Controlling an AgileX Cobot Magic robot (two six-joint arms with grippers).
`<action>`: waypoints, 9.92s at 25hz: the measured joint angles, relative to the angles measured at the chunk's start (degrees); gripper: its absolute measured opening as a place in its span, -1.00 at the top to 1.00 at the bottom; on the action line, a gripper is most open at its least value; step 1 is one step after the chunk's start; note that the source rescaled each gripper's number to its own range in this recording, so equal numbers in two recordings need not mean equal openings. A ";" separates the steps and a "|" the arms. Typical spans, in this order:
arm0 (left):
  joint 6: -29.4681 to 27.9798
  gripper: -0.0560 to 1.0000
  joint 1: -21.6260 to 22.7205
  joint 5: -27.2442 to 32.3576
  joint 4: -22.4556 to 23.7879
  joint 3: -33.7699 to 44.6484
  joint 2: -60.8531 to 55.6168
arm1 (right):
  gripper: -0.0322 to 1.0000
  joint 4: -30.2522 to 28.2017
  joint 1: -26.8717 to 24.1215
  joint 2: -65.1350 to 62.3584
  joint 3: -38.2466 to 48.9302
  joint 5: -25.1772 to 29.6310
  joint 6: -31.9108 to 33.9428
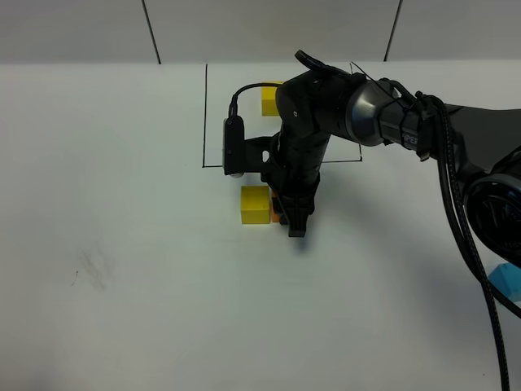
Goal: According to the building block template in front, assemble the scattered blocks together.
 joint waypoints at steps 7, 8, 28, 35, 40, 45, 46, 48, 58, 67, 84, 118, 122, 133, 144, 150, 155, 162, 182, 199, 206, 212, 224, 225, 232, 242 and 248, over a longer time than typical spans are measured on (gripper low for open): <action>0.00 -0.40 0.00 0.00 0.00 0.00 0.00 | 0.41 0.61 0.00 0.06 0.00 0.00 0.00; 0.00 -0.40 0.00 0.00 0.00 0.00 0.00 | 0.41 0.67 0.00 0.12 -0.07 0.04 0.00; 0.00 -0.40 0.00 0.00 0.00 0.00 0.00 | -0.14 -2.90 -0.01 -1.73 -1.58 4.20 5.02; 0.00 -0.40 0.00 0.00 0.00 0.00 0.00 | -0.96 -6.80 -7.49 -12.36 -0.42 8.05 31.22; 0.00 -0.40 0.00 0.00 0.00 0.00 0.00 | -0.98 -11.48 -14.11 -25.59 10.47 8.94 49.54; 0.00 -0.40 0.00 0.00 0.00 0.00 0.00 | -0.89 -12.27 -22.13 -39.21 25.07 5.07 54.02; 0.00 -0.40 0.00 0.00 0.00 0.00 0.00 | -0.88 -12.21 -23.46 -41.18 28.00 4.20 54.16; 0.00 -0.40 0.00 0.00 0.00 0.00 0.00 | -0.88 -12.00 -26.35 -43.63 32.95 2.49 54.23; 0.00 -0.40 0.00 0.00 0.00 0.00 0.00 | -0.87 -10.56 -32.13 -44.65 50.58 -8.65 54.23; 0.11 -0.40 0.00 0.00 0.00 0.00 0.00 | -0.87 -8.02 -32.41 -44.26 56.32 -12.59 54.85; 0.17 -0.40 0.00 0.00 0.00 0.00 0.00 | -0.72 -7.56 -34.87 -35.99 60.78 -23.93 55.26; 0.10 -0.40 0.00 0.11 0.00 0.00 0.00 | 0.41 -11.76 2.27 -40.44 46.50 -13.76 101.71; 0.10 -0.40 0.00 0.11 0.00 0.00 0.00 | 0.41 -13.45 7.33 -32.16 38.01 -7.21 107.79; 0.14 -0.40 0.00 0.11 0.00 0.00 0.00 | 0.41 -13.57 10.89 -16.02 22.03 -3.64 106.84; 0.14 -0.40 0.00 0.11 0.00 0.00 0.00 | 0.41 -15.44 10.89 -10.11 18.15 -4.38 107.28; 0.14 -0.40 0.00 0.11 0.00 0.00 0.00 | 0.41 -16.76 10.89 -9.31 16.61 -4.66 107.38; 0.14 -0.40 0.00 0.11 0.00 0.00 0.00 | 0.41 -17.14 10.89 -8.06 14.78 -4.42 107.38; 0.14 -0.40 0.00 0.11 0.05 0.00 0.00 | 0.41 -17.54 10.89 -7.61 14.26 -4.36 107.50; 0.14 -0.40 0.00 0.11 0.05 0.00 0.00 | 0.41 -20.06 10.89 -7.45 14.20 -5.67 110.74; 0.14 -0.40 0.00 0.11 0.05 0.00 0.00 | 0.41 -19.52 10.89 -7.43 14.20 -5.89 113.29; 0.14 -0.40 0.00 0.11 0.05 0.00 0.00 | 0.26 -19.49 10.89 -7.43 14.20 -5.52 111.48; 0.14 -0.40 0.00 0.11 0.05 0.00 0.00 | -0.34 -19.43 10.89 -9.99 14.02 -1.23 106.54; 0.09 -0.40 0.00 0.11 0.05 0.00 0.00 | -0.95 -19.15 9.73 -28.65 13.84 2.52 84.73; 0.09 -0.40 0.00 0.11 0.05 0.00 0.00 | -0.97 -20.53 9.04 -31.19 13.84 2.13 82.26; 0.09 -0.40 0.00 0.11 0.05 0.00 0.00 | -0.99 -23.71 -5.22 -46.81 13.84 -0.64 69.33; 0.09 -0.40 0.00 0.11 0.05 0.00 0.00 | -0.99 -24.04 -34.47 -62.79 13.84 6.53 45.98; 0.09 -0.40 0.00 0.11 0.05 0.00 0.00 | -0.99 -22.97 -36.03 -76.32 13.84 14.34 44.50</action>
